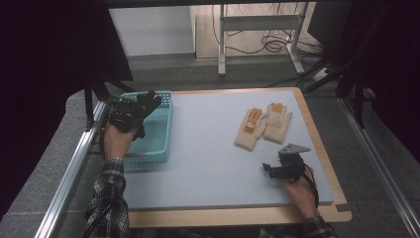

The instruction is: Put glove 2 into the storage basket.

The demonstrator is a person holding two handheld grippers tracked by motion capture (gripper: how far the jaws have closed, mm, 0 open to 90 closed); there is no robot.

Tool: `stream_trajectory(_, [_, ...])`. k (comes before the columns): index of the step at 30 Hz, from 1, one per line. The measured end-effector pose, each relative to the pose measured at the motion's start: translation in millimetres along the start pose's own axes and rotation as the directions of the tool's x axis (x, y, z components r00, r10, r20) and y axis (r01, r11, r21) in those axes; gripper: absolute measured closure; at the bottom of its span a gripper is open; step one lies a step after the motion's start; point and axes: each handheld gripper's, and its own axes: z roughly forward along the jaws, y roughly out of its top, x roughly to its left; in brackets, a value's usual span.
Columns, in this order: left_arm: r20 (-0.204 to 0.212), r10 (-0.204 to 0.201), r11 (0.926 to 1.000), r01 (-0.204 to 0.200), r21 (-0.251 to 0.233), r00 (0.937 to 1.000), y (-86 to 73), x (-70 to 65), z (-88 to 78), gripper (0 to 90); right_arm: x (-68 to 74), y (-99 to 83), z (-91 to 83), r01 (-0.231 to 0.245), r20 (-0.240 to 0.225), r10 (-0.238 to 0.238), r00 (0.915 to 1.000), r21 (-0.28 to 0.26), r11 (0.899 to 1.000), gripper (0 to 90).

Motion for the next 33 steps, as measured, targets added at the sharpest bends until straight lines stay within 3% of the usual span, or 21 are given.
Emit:
stream_trajectory(6, [-0.040,-0.064,0.9961,0.067,0.057,0.9971,-6.1,16.8,27.2,60.7,0.0,0.0,0.0,-0.001,-0.001,0.001,1.0000,0.000,1.000,19.6])
stream_trajectory(9, [-0.071,-0.075,0.9926,0.081,0.090,0.9946,-6.9,21.4,38.8,60.4,-0.1,0.0,0.0,-0.002,-0.001,0.002,1.0000,0.000,1.000,19.6])
stream_trajectory(12, [-0.072,-0.088,0.9886,0.096,0.116,0.9935,-6.3,23.8,48.2,60.1,-0.1,0.0,0.0,-0.001,-0.001,0.001,1.0000,0.000,1.000,19.6])
stream_trajectory(19, [-0.104,-0.049,0.9738,0.071,0.216,0.9934,-3.2,22.9,68.6,56.0,-0.1,0.0,0.0,-0.002,-0.001,0.002,1.0000,0.000,1.000,19.6])
stream_trajectory(22, [-0.097,-0.041,0.9685,0.063,0.241,0.9944,-3.6,24.2,70.8,43.6,-0.1,0.0,0.0,-0.002,-0.001,0.002,1.0000,0.000,1.000,19.6])
stream_trajectory(24, [-0.091,-0.043,0.9708,0.063,0.231,0.9950,-4.1,25.2,69.0,34.3,-0.1,0.0,0.0,-0.002,-0.001,0.002,1.0000,0.000,1.000,19.6])
stream_trajectory(26, [-0.056,-0.052,0.9749,0.063,0.214,0.9971,-4.3,26.1,66.3,25.2,-0.1,0.0,0.0,-0.002,-0.001,0.002,1.0000,0.000,1.000,19.6])
stream_trajectory(29, [-0.045,-0.044,0.9765,0.052,0.209,0.9980,-3.0,24.2,62.2,16.3,0.0,0.0,0.0,-0.001,-0.001,0.001,1.0000,0.000,1.000,19.5])
stream_trajectory(33, [0.008,-0.055,0.9816,0.053,0.184,0.9985,-0.8,23.4,53.3,9.5,0.0,0.0,0.0,-0.002,-0.001,0.002,1.0000,0.000,1.000,19.6])
